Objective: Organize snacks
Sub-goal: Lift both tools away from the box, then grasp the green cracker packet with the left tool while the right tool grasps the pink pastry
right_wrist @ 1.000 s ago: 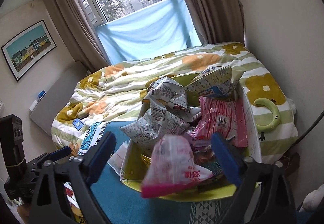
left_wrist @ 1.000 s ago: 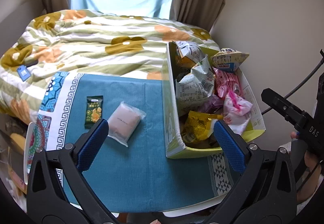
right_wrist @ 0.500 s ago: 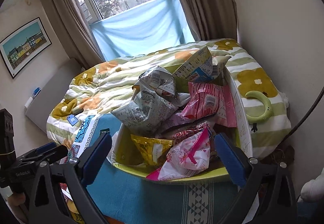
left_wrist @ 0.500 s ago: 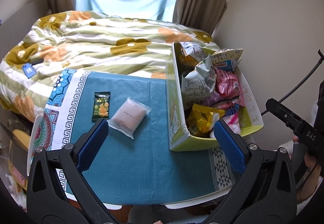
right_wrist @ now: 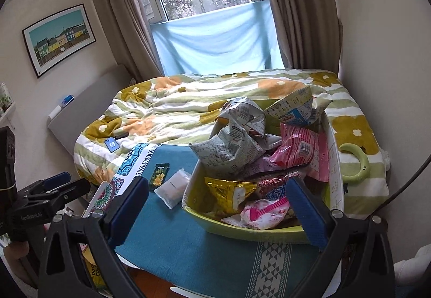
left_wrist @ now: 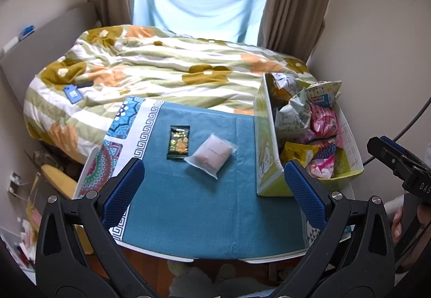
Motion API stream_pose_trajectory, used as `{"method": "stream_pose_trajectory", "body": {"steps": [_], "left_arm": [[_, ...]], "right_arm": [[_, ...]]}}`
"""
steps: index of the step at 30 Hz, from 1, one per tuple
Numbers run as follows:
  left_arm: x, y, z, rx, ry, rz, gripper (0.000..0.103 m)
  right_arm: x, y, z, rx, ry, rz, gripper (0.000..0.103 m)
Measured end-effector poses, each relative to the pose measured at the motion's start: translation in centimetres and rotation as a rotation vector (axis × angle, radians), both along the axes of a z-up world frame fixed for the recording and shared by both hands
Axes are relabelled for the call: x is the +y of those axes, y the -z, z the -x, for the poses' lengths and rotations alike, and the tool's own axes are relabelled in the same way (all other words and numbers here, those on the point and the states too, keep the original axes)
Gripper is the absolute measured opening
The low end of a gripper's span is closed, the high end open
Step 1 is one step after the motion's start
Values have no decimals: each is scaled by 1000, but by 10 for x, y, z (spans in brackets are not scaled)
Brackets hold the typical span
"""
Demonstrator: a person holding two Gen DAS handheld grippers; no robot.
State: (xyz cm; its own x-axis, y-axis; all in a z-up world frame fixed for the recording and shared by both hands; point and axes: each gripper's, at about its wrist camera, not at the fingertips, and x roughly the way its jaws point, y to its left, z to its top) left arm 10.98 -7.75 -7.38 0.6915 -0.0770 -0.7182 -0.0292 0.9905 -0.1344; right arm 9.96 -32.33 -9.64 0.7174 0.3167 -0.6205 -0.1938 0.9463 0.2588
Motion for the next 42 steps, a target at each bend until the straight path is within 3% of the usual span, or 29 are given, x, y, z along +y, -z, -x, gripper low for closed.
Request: {"method": "stream_pose_trajectory", "body": {"steps": [9,24,33,42], "left_arm": [[74,9,-22,-1,-23,36,103],[168,55,-143,98,161,30,103],[168,111,-208,208,321,9,103],[118,181,-252,332,468,0,103]], "right_arm": [[54,0,-6,11,-35,-17,101],[174,19,-60,30,185,-27,101],[217,75,-100,167,369,0,101],[228,141,-124,271,498,81,101]]}}
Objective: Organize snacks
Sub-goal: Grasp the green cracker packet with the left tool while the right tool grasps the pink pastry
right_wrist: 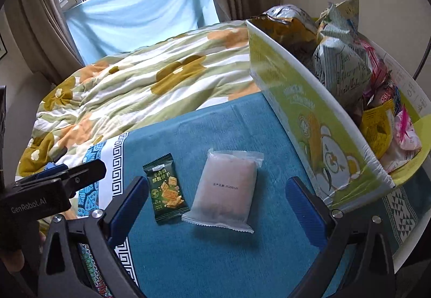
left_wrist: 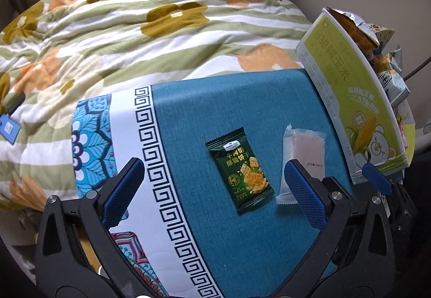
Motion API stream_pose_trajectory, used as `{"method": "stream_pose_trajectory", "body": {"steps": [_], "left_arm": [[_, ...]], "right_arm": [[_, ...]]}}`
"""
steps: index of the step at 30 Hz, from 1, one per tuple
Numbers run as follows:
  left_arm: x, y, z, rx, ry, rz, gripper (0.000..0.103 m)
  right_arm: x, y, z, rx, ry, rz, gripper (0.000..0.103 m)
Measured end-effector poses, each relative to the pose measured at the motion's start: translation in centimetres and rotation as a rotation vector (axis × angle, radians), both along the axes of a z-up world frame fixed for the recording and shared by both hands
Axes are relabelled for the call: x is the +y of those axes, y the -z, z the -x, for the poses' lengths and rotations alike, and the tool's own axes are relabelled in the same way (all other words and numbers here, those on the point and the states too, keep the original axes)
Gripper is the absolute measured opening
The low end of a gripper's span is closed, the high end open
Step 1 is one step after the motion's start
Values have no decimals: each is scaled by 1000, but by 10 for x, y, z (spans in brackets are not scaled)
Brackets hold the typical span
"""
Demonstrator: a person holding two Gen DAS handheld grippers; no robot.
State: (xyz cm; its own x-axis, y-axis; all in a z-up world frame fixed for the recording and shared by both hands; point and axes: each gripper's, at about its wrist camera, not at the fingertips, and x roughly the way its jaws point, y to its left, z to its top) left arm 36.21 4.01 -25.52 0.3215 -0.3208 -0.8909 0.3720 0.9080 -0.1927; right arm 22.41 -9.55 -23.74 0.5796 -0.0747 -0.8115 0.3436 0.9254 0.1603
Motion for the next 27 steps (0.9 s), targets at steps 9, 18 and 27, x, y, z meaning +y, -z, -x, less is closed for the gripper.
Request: {"method": "stream_pose_trajectory", "body": {"steps": [9,18,27], "left_arm": [[-37,54,-11,64,34,-74,99],[-46,69,-13,68,54,-142,92],[-29,69,-18,62,89,-193,90]], "right_arm": [[-5,44,-6,63,24,59,101],[-12,64,-6,93,38,30,101],[2,70,-18,112,-8,28,101]]}}
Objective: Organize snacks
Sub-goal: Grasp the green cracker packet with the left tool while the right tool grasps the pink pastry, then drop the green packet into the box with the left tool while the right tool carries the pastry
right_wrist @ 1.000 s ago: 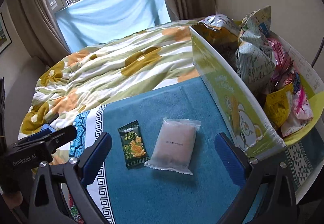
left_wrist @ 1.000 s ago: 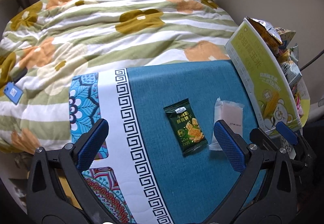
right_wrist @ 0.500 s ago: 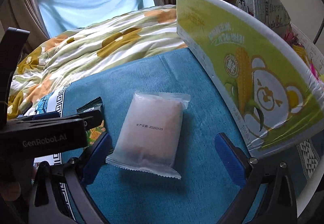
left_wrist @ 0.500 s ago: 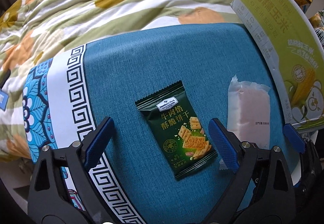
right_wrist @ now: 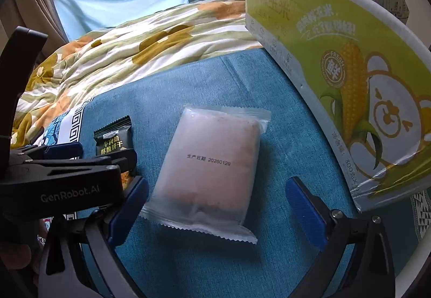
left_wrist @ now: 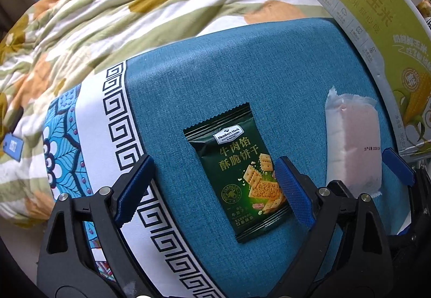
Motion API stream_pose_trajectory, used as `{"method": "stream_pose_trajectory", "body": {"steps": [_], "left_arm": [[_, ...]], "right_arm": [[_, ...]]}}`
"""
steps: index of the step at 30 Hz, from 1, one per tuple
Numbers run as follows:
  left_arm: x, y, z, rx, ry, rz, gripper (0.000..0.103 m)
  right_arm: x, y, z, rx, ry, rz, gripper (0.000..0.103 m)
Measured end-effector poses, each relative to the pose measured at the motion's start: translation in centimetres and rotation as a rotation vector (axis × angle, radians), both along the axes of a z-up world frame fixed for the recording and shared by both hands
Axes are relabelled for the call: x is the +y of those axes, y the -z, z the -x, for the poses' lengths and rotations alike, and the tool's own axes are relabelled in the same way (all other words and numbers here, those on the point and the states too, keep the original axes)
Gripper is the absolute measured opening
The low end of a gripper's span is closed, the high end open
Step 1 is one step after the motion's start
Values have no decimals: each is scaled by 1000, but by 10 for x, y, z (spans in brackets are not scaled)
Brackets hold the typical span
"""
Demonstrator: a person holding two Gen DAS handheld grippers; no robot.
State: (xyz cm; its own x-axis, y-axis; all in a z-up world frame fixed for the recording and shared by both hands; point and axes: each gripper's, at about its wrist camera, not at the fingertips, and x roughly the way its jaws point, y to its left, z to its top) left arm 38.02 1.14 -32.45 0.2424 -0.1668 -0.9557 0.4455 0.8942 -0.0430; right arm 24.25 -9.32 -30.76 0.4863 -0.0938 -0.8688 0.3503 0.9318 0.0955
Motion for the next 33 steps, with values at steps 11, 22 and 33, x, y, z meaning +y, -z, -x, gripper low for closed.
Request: {"method": "stream_pose_trajectory", "body": {"steps": [11,22,33], "left_arm": [[17,-6,8,34,0,4,66],[22,-6,16,23,34,-55,55],[23,-12,21,36,39,-17,43]], "right_arm": [[4,4,-10,32,-37,43,96],[1,8,-20,64,-57,23,85],[4,10,-30,78,-49,43,66]]}}
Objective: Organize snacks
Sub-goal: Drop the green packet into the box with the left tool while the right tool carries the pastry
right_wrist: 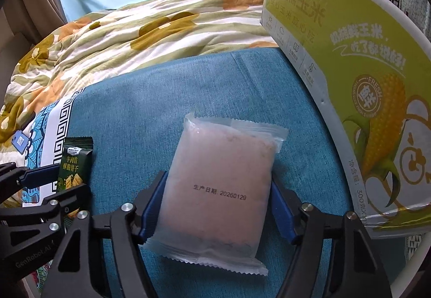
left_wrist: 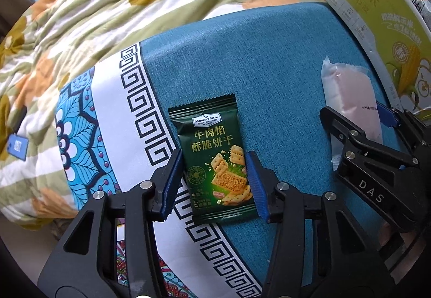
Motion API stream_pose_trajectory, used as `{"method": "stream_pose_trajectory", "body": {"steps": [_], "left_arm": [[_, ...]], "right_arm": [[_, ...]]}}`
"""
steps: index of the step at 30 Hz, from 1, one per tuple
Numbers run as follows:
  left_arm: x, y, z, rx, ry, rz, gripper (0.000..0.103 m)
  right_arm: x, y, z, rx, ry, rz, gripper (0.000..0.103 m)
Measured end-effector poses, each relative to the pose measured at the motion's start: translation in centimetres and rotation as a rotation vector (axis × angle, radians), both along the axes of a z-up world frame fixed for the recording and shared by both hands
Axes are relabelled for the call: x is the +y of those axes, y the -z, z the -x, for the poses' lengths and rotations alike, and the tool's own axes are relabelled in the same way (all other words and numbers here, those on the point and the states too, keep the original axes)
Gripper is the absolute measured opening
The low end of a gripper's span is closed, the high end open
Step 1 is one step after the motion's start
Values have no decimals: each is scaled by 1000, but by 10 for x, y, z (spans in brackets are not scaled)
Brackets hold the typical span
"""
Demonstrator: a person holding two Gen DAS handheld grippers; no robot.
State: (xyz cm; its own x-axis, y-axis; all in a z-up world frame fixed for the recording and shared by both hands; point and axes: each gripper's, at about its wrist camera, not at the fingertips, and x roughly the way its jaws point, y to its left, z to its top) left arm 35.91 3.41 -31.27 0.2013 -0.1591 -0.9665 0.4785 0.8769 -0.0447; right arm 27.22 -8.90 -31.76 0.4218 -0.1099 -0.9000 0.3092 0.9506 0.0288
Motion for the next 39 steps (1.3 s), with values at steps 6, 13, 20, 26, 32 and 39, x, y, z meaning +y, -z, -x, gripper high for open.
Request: {"method": "stream_pose_trajectory", "body": {"steps": [6,13,20,26,32,39], "left_arm": [[7,-20,2,-26,-13,31,43],[12,-90,9,-133,-40,97,43],[-10,-168,31,-241,-71,179,43],[-73,-219,68,-339,-80,226,43],[-164,-242,101,-363,-101,305,43],[-267,-217,110,-301,-109,338,43]], "right_arm": [[-4,-4,3,-18,-7,-33,62],[-5,-41,12,-89,-30,-43,62],[-10,-121,39,-242,-136,-78,62],[-54,-179,73,-335,-175,-117,62],[-133,-214,109,-371,-215,-79,62],[-234,-220,124,-382,-222,-77,62]]}}
